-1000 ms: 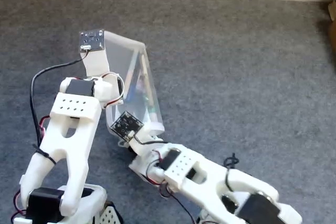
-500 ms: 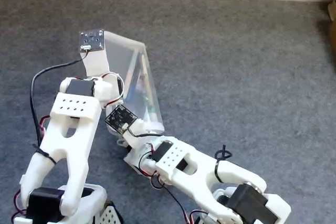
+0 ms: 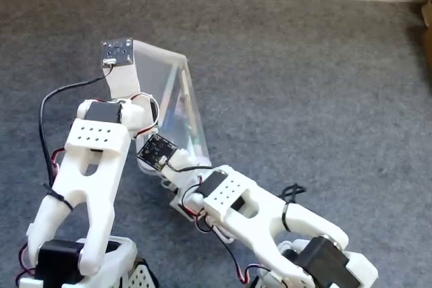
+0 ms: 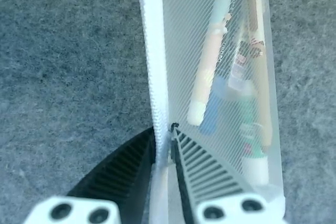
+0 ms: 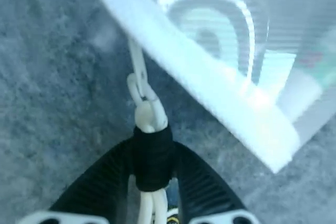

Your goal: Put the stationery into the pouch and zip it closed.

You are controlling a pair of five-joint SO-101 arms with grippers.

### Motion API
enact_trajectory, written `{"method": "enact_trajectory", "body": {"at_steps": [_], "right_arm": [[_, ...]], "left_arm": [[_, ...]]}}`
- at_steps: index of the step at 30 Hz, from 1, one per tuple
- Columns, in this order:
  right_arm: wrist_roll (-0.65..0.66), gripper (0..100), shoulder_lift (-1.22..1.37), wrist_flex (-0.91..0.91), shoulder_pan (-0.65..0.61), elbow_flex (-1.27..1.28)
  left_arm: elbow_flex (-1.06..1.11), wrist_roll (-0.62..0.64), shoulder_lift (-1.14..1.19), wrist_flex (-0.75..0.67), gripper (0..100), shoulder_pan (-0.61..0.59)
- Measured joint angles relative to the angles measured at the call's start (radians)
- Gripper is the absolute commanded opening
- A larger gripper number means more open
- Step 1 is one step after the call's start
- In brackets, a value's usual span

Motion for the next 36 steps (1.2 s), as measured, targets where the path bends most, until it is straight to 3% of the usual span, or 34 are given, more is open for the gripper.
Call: {"method": "enact_trajectory", "body": {"at_steps": [15, 20, 28, 36], "right_arm": [[0.003, 0.4, -0.331, 0.074, 0.086, 0.143], [0.003, 0.4, -0.35, 0.074, 0.086, 0.149], [0.003, 0.4, -0.35, 0.086, 0.104, 0.161], [0.003, 0.4, -0.526, 0.087, 0.149, 0.207]], "left_arm": [[-0.003, 0.0, 0.0, 0.005, 1, -0.017], [-0.003, -0.015, 0.0, 0.008, 16, -0.018], [-0.133, -0.041, 0.0, 0.203, 19, -0.046], [-0.15, -0.264, 0.003, 0.33, 19, -0.052]]}}
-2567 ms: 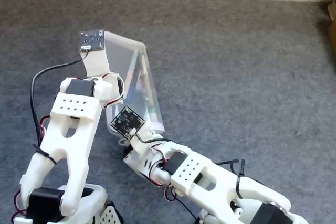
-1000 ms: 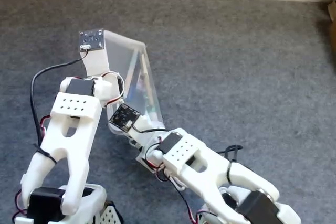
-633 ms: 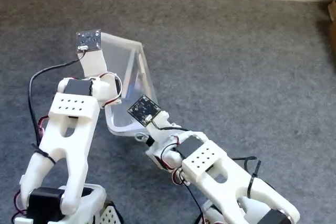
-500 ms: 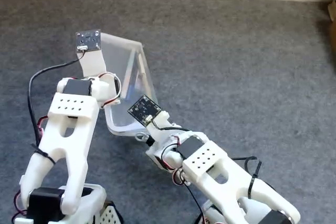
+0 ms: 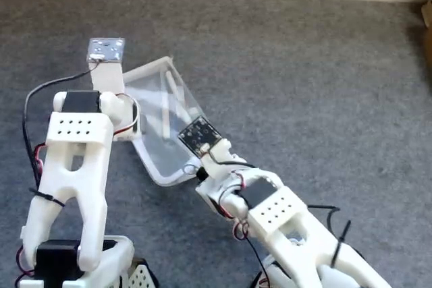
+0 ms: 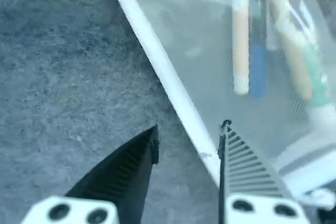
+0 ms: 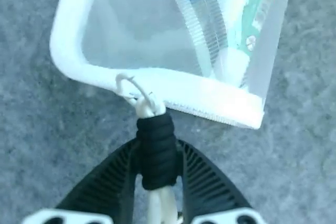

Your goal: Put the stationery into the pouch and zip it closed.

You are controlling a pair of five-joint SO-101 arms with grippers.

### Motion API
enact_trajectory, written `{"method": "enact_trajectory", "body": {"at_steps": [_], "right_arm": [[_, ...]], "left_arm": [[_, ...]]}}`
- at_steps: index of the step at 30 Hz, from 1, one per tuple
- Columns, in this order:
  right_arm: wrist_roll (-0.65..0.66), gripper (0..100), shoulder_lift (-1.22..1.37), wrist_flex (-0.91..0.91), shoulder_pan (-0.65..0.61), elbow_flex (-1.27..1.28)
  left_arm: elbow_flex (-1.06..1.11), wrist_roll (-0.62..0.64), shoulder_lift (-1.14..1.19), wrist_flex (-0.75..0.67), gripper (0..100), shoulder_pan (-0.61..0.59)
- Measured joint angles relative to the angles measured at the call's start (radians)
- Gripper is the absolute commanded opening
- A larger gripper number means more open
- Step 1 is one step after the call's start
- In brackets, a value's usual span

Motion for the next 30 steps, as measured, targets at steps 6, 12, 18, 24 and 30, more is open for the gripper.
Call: {"method": "enact_trajectory", "body": {"at_steps": [6, 12, 18, 24, 30], "right_arm": [[0.0, 0.4, -0.115, 0.0, 0.0, 0.04], [0.0, 0.4, -0.124, 0.0, 0.008, 0.04], [0.0, 0.4, -0.124, 0.0, 0.054, 0.04], [0.0, 0.4, -0.124, 0.0, 0.057, 0.04], [0.0, 0.4, -0.124, 0.0, 0.06, 0.04]], "left_arm": [[0.0, -0.302, 0.0, 0.058, 19, 0.0], [0.0, -0.511, 0.0, 0.068, 19, 0.0], [0.101, -0.664, -0.081, 0.048, 19, 0.0], [0.402, -0.746, -0.368, -0.147, 20, 0.002], [0.686, -0.81, -0.657, -0.288, 27, 0.055]]}}
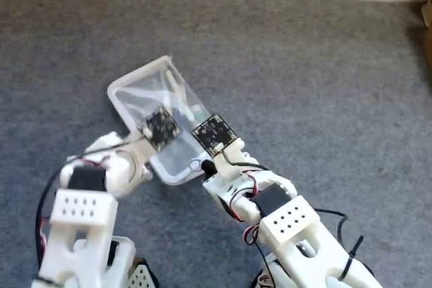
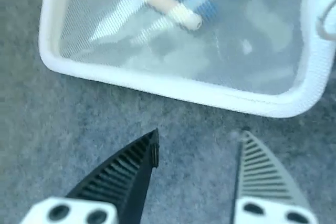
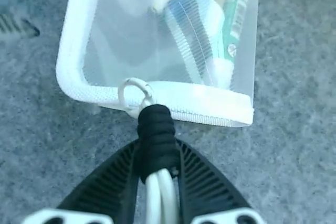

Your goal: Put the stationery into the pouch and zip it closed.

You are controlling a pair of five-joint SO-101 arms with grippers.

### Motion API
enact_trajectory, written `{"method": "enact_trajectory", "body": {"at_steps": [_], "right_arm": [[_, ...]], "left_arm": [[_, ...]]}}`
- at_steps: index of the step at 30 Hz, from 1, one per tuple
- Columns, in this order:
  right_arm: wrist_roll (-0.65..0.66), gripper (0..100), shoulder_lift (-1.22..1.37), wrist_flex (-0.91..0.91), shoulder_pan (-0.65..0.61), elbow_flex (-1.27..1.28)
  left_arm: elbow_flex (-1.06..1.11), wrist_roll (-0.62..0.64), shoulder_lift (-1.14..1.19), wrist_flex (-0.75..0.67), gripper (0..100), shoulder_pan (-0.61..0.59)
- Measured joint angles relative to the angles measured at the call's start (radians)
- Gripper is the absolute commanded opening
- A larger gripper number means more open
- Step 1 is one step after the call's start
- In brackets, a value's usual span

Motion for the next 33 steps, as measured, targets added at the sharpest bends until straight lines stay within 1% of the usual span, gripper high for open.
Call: {"method": "enact_trajectory", "body": {"at_steps": [4, 8, 13, 16, 20, 26, 33], "right_arm": [[0.0, 0.4, 0.0, 0.0, 0.002, 0.0], [-0.021, 0.4, 0.0, 0.0, 0.003, 0.0], [-0.031, 0.4, 0.0, 0.002, 0.037, 0.002], [-0.031, 0.4, 0.0, 0.002, 0.048, 0.002], [-0.031, 0.4, 0.0, 0.002, 0.049, 0.002], [-0.031, 0.4, -0.075, 0.026, 0.049, 0.002], [-0.031, 0.4, -0.256, 0.146, 0.029, 0.002]], "left_arm": [[0.097, -0.02, -0.157, -0.031, 27, 0.04], [0.175, -0.092, -0.279, -0.034, 27, 0.087], [0.276, -0.196, -0.404, -0.037, 27, 0.133], [0.319, -0.23, -0.468, -0.04, 27, 0.144], [0.376, -0.239, -0.551, -0.044, 27, 0.167], [0.532, -0.245, -0.674, -0.155, 27, 0.215], [0.531, -0.236, -0.802, -0.203, 27, 0.215]]}}
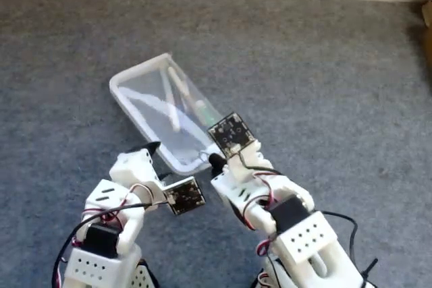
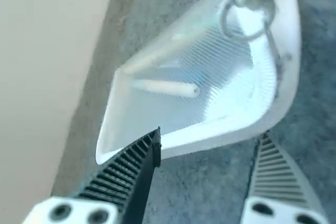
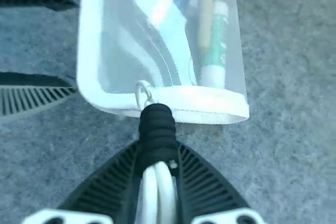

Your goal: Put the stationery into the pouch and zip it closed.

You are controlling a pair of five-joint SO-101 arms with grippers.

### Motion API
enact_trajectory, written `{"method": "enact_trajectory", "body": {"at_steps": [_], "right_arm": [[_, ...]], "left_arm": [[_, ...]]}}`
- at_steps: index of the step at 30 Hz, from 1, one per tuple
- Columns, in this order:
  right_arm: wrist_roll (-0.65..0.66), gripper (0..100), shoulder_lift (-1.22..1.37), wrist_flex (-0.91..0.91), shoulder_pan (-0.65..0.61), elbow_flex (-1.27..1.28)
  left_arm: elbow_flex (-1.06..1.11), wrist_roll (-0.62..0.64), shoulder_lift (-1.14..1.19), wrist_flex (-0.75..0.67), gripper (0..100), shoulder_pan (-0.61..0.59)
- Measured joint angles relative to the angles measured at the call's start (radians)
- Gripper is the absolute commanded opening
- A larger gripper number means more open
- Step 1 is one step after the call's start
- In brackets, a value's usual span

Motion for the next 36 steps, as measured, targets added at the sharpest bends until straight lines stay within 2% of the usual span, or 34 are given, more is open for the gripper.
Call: {"method": "enact_trajectory", "body": {"at_steps": [9, 14, 18, 25, 34, 36], "right_arm": [[0.0, 0.4, -0.034, 0.012, -0.014, 0.0], [0.0, 0.4, -0.034, 0.012, -0.018, 0.0], [0.0, 0.4, -0.034, 0.012, -0.017, 0.0], [0.0, 0.4, -0.046, 0.012, -0.017, 0.0], [0.0, 0.4, -0.046, 0.018, -0.018, 0.0], [0.0, 0.4, -0.046, 0.038, -0.018, 0.0]], "left_arm": [[0.0, 0.015, -0.005, -0.003, 26, 0.104], [0.0, 0.018, -0.005, -0.003, 20, 0.17], [0.0, 0.018, -0.005, -0.003, 19, 0.204], [0.0, 0.014, -0.005, 0.003, 19, 0.209], [-0.017, -0.021, -0.006, 0.115, 19, 0.204], [-0.048, -0.021, -0.009, 0.158, 22, 0.204]]}}
